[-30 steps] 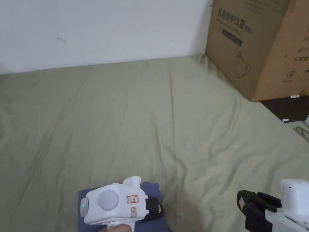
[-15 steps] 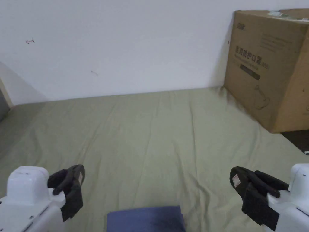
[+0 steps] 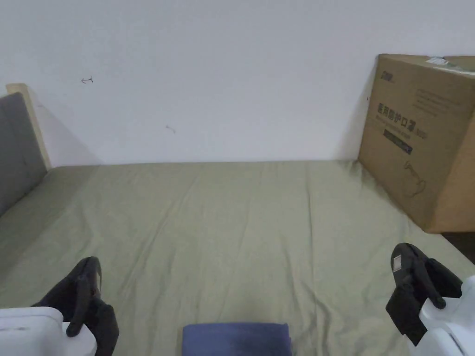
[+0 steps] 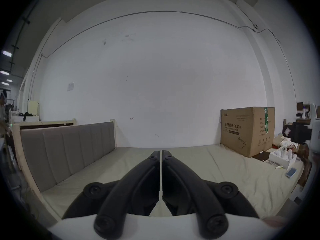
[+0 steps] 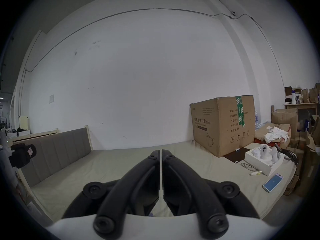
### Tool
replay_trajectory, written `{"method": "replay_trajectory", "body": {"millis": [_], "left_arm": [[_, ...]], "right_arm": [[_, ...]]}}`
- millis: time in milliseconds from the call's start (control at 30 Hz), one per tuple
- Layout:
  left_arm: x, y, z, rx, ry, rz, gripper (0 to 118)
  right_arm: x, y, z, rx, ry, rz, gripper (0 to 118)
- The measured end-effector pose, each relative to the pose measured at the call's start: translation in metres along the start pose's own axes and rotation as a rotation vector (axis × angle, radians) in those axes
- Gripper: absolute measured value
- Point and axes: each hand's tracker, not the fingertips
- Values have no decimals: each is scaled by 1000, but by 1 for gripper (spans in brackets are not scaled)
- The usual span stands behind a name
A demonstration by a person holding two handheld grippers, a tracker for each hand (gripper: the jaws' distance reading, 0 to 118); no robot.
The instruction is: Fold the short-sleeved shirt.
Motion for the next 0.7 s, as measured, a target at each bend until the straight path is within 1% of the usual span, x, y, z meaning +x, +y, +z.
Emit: {"method": "replay_trajectory", "body": {"millis": [67, 133, 233, 267, 300, 333, 400, 433, 467, 500, 533, 567, 600, 633, 700], "left_arm": [[2, 0, -2, -3, -6, -26, 2], [4, 2, -3, -7, -21, -10, 2], [6, 3, -3, -11, -32, 9, 2], [5, 5, -4, -22, -36, 6, 2], [2, 10, -6, -42, -49, 9, 2], [-3, 14, -7, -48, -64, 8, 2], [-14, 21, -12, -56, -62, -23, 2], [-19, 21, -18, -81, -56, -36, 2], [-25, 20, -24, -130, -63, -28, 2], [-32, 17, -31, -180, -87, 4, 2], [-39, 10, -39, -237, -125, 51, 2], [-44, 0, -47, -293, -153, 92, 2], [-47, -11, -54, -332, -144, 110, 2], [-51, -22, -62, -390, -143, 132, 2], [-62, -47, -80, -501, -185, 232, 2]], "right_arm": [[1, -1, 1, -17, -27, 34, 2], [4, -1, 2, -18, -32, 27, 2], [8, 3, 5, -18, -42, -13, 2], [11, 8, 6, -14, -37, -55, 2], [13, 12, 8, -1, -5, -102, 2], [16, 17, 8, 11, 34, -132, 2], [19, 24, -1, 1, 105, -151, 2], [19, 22, -14, -66, 156, -144, 2], [20, 14, -34, -169, 221, -148, 2], [22, 1, -56, -292, 335, -170, 2], [24, -16, -80, -434, 464, -220, 2], [25, -33, -104, -585, 569, -261, 2], [27, -41, -103, -647, 418, -247, 2], [26, -67, -117, -767, 385, -254, 2], [26, -111, -143, -1015, 392, -273, 2]]}}
